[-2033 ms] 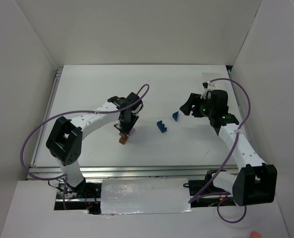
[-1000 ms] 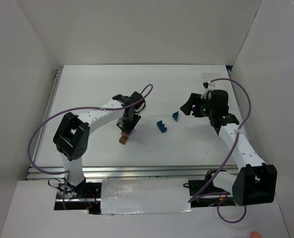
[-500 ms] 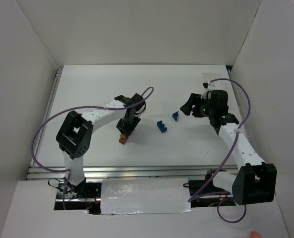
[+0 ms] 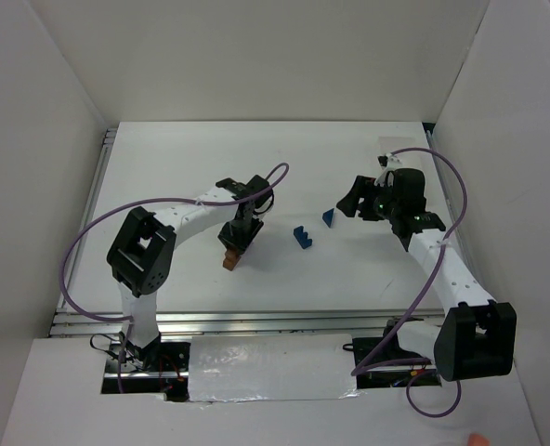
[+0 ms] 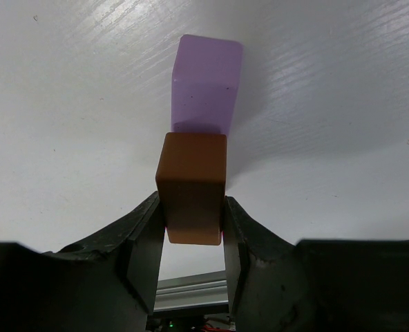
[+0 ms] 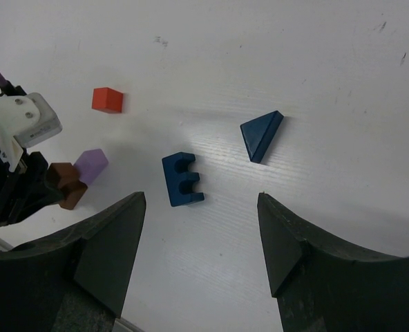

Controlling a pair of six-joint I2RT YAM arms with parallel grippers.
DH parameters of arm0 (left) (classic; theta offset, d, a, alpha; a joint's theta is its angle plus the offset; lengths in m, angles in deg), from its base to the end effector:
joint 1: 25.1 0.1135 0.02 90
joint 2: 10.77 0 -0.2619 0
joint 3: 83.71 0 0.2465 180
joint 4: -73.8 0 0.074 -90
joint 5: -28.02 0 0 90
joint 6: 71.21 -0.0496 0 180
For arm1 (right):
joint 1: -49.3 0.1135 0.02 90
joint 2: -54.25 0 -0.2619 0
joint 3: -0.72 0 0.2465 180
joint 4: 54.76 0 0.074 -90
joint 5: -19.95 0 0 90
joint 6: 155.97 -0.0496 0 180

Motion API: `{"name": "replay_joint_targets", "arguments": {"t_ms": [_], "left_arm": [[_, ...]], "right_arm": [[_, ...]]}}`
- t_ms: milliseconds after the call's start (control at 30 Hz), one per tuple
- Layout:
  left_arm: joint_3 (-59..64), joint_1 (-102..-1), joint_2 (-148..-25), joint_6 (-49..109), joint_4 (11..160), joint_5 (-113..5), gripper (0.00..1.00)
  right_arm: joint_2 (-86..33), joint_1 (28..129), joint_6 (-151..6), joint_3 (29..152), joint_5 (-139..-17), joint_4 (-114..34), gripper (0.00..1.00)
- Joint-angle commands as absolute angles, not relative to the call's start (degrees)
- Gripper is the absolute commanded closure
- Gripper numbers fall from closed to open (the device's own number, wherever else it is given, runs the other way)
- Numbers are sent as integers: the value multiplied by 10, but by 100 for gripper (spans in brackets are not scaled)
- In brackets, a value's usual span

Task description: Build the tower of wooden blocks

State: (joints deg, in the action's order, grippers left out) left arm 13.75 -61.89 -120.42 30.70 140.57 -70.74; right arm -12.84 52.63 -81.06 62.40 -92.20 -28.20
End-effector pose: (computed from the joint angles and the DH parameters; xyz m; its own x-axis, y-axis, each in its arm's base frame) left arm 0.3029 -0.2171 0.1874 -0.8864 0.4082 -0.2182 0.3941 0.9129 0.1067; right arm 0.2637 0.0341 0.2680 -0.6075 0.2062 -0.7671 -0.2226 0.8828 0.4136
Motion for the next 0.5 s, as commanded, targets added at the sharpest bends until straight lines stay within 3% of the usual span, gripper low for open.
{"name": "replay_joint_targets", "arguments": {"t_ms": [0, 467], "left_arm": [[149, -618, -1210, 298, 1408, -721, 81], [145, -618, -1209, 295, 1405, -717, 69]], "right_arm": [[-128, 523, -803, 637, -932, -280, 27], [-130, 523, -799, 638, -933, -278, 27]]}}
